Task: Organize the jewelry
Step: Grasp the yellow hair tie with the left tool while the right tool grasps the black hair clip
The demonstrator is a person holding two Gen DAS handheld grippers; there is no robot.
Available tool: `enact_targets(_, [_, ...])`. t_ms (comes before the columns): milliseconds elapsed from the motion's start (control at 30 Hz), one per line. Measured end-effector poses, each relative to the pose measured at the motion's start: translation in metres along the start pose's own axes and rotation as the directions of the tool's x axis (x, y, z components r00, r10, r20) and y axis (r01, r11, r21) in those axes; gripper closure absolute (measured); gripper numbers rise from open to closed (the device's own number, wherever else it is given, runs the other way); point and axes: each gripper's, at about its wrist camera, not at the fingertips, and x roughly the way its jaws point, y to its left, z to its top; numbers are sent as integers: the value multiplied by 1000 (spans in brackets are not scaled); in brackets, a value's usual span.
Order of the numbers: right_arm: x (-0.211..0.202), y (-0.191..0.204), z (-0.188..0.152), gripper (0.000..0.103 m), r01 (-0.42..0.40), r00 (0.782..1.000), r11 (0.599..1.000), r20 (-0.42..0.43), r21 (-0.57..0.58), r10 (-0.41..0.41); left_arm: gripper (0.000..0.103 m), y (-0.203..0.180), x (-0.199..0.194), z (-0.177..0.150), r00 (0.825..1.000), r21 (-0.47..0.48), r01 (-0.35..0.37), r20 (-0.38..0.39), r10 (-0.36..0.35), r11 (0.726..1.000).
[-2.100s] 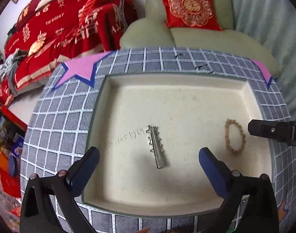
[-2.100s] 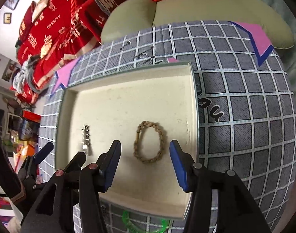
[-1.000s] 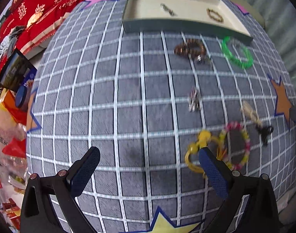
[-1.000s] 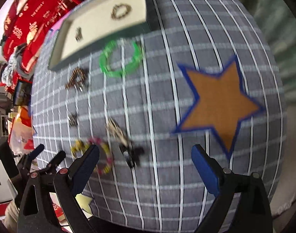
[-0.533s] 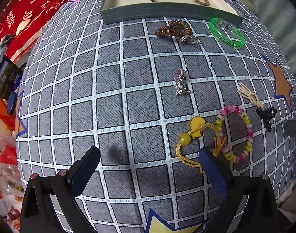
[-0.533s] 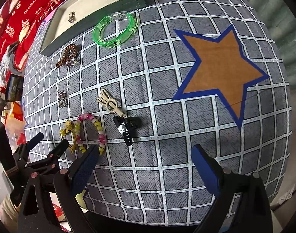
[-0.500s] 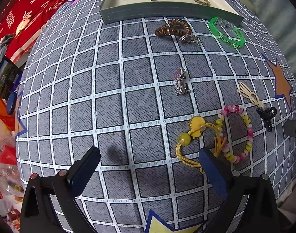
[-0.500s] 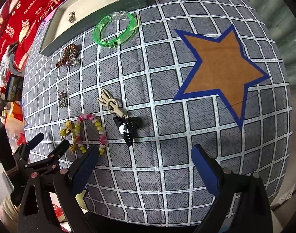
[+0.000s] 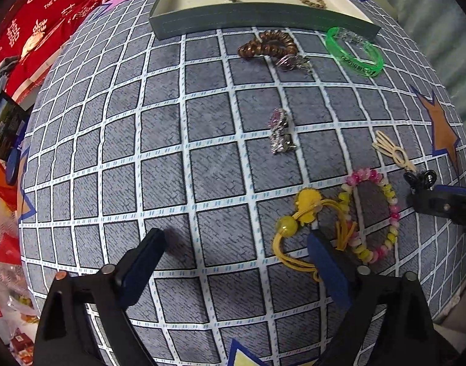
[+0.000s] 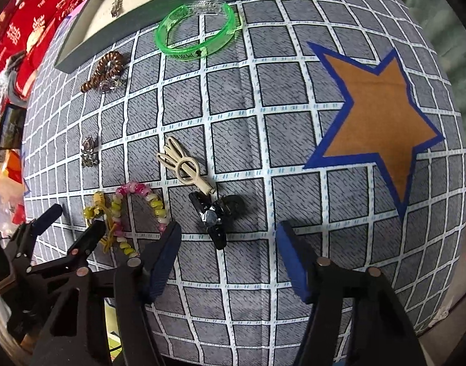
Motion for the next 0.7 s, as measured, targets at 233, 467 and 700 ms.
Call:
enact_targets(233, [5,7,-1,51,61,998,997,14,-50,-60,19,-15,-1,4,1000,58,11,24,-12,998])
enact_targets(467, [7,25,2,70,65,998,996,17,-55,-64,55,-31,-3,8,998,109,47,38,-51,993])
enact_targets(700, [-3,7,-2,71,7,1000,1000,16,-28,-7,80,-36,-6,14,989,52,145,15,-146,988])
